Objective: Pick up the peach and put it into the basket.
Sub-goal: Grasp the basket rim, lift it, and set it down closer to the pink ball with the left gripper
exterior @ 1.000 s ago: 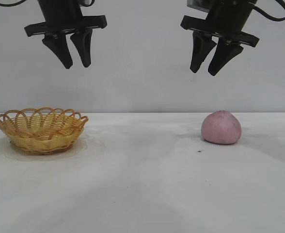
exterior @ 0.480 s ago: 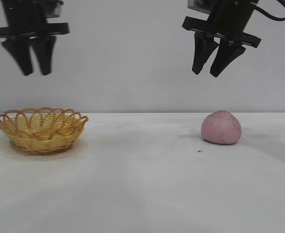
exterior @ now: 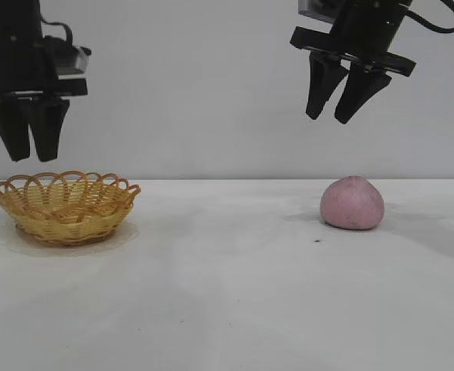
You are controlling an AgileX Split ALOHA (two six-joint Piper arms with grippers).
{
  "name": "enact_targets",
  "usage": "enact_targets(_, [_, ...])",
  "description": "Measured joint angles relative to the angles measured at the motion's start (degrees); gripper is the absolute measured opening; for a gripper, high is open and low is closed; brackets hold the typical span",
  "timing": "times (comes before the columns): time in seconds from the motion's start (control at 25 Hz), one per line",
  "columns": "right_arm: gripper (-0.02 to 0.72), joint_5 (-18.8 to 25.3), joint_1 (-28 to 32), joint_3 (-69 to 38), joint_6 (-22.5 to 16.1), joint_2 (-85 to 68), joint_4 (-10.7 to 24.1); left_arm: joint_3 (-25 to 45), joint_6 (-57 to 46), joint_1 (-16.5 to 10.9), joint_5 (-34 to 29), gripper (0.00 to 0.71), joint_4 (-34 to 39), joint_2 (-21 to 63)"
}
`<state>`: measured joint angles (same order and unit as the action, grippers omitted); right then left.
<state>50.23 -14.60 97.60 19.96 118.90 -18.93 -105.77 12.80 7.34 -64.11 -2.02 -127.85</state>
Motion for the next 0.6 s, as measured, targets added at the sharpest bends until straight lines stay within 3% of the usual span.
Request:
enact_targets(0.16, [0.295,0.0,0.0,0.0,0.0,0.0,0.0,0.0,0.0,0.0,0.0,0.344,-0.1,-2.3])
enact_targets(0.36, [0.295,-0.2,0.0,0.0,0.0,0.0,0.0,0.0,0.1,0.0,-0.1,0.091,-2.4,-4.1])
enact_targets(0.48, [0.295,-0.2,0.0,0.0,0.0,0.0,0.0,-0.2,0.2,-0.4,-0.1,0.075,-6.6,-3.8])
enact_targets(0.56, [0.295,-0.2,0.1,0.0,0.0,0.0,0.0,0.4,0.3,-1.1,0.3,0.000,-9.7,-3.2])
enact_targets(0.6, [0.295,-0.1,0.5,0.0,0.0,0.0,0.0,1.4,0.3,-1.4,0.8,0.000,-11.6,-2.4])
